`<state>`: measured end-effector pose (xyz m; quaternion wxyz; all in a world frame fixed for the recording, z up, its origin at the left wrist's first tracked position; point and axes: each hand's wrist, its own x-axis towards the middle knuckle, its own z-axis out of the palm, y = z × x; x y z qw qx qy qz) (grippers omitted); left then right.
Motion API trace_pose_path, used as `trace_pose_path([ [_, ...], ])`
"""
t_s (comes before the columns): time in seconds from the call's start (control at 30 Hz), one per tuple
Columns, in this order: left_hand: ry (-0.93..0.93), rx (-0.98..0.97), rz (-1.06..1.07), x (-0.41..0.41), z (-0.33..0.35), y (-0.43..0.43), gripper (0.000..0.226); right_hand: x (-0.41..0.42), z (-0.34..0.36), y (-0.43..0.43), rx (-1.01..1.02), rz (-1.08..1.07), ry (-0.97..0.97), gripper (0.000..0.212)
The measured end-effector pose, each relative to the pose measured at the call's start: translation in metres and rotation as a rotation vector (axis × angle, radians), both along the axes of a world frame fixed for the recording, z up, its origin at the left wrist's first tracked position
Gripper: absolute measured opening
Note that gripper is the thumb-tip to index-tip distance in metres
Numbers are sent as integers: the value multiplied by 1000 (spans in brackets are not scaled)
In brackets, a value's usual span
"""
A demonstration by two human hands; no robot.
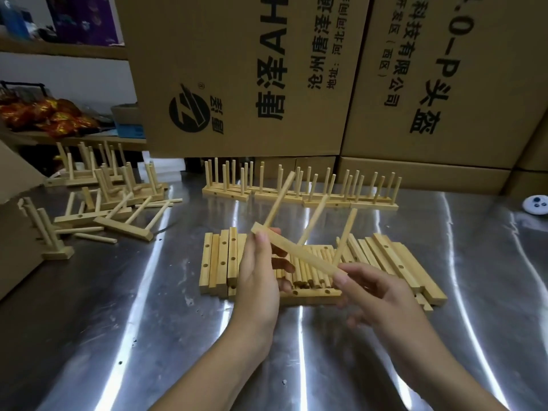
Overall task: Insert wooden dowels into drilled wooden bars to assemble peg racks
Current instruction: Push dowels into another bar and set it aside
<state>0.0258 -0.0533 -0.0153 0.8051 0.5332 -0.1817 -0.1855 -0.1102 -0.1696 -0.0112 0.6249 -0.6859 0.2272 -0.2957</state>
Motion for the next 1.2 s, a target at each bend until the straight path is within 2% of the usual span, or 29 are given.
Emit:
trace_pose_path([
  [0.1, 67, -19, -19, -6, -1, 1, 28, -5, 13, -18, -73, -94, 48, 36],
  [0.17, 0, 11, -16, -16, -8, -2, 27, 0, 32, -37, -210, -128, 108, 32],
  [0.23, -221, 61, -16, -30, -15, -6, 21, 20, 50, -59, -352, -149, 160, 22],
  [0.33, -580, 184, -237, -45, -19, -12, 22, 75, 63, -90, -478, -192, 275, 21],
  [0.43, -746, 294, -386, -41, -21, -13, 24, 141, 54, -115, -451, -178, 391, 22],
  [0.57, -691, 286, -315, -32, -22, -18, 33, 212, 20, -133, -397, -164, 490, 20],
  [0.7, -648, 346, -333, -26, -22, -22, 34, 251, -8, -152, -470, -189, 579, 23],
  [1.03, -559, 495, -376, -27, -35, -31, 25, 271, -20, -171, -643, -278, 746, 14],
  [1.2, -568, 509, -300, -29, -37, -35, 26, 276, -19, -167, -745, -304, 785, 12],
])
